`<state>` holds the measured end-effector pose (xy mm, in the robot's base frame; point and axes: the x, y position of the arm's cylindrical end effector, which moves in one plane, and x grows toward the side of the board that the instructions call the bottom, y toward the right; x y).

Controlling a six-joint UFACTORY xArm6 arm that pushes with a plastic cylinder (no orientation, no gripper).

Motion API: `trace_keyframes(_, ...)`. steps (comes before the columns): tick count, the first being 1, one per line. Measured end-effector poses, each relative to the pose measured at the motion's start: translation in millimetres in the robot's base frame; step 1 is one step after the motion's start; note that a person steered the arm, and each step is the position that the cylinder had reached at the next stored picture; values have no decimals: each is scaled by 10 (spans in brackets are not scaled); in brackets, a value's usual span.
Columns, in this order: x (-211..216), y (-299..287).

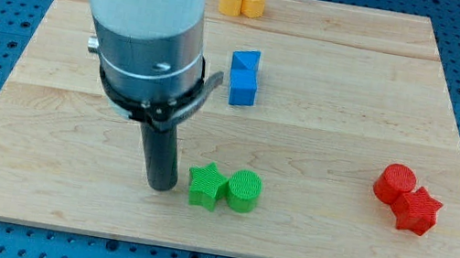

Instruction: Move the green star along with green circle slightly right

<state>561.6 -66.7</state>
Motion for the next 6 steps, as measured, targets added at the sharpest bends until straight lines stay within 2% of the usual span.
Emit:
trace_keyframes(3,50,56)
trace_keyframes(6,-28,845)
